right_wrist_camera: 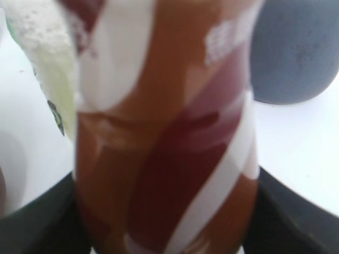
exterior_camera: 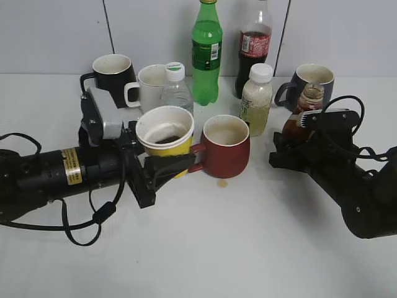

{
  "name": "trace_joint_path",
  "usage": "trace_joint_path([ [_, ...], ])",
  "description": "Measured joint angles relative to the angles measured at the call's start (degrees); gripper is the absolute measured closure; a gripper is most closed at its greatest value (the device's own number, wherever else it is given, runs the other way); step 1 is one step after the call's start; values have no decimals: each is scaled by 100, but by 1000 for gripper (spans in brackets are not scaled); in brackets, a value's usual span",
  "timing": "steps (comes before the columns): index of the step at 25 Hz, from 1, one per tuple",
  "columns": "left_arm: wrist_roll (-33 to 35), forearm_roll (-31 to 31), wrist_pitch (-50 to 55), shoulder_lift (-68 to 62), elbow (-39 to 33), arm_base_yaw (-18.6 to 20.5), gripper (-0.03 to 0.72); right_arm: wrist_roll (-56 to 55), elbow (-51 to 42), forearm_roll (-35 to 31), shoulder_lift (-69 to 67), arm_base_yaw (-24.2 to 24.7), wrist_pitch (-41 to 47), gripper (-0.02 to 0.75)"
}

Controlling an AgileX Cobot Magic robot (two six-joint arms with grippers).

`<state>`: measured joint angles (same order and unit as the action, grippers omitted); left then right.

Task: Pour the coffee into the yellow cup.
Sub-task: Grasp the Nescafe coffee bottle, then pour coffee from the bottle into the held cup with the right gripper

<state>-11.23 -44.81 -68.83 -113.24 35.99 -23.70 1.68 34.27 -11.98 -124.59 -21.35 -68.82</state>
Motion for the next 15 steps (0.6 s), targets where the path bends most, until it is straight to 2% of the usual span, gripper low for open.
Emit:
trace_joint_path([
  [6,-146,90,0,0,0,-282,235,928,-382,180,687,0,134,231],
  [15,-337,106,292,0,61,-622,235,2293,-343,1673,2287,0,603,231],
])
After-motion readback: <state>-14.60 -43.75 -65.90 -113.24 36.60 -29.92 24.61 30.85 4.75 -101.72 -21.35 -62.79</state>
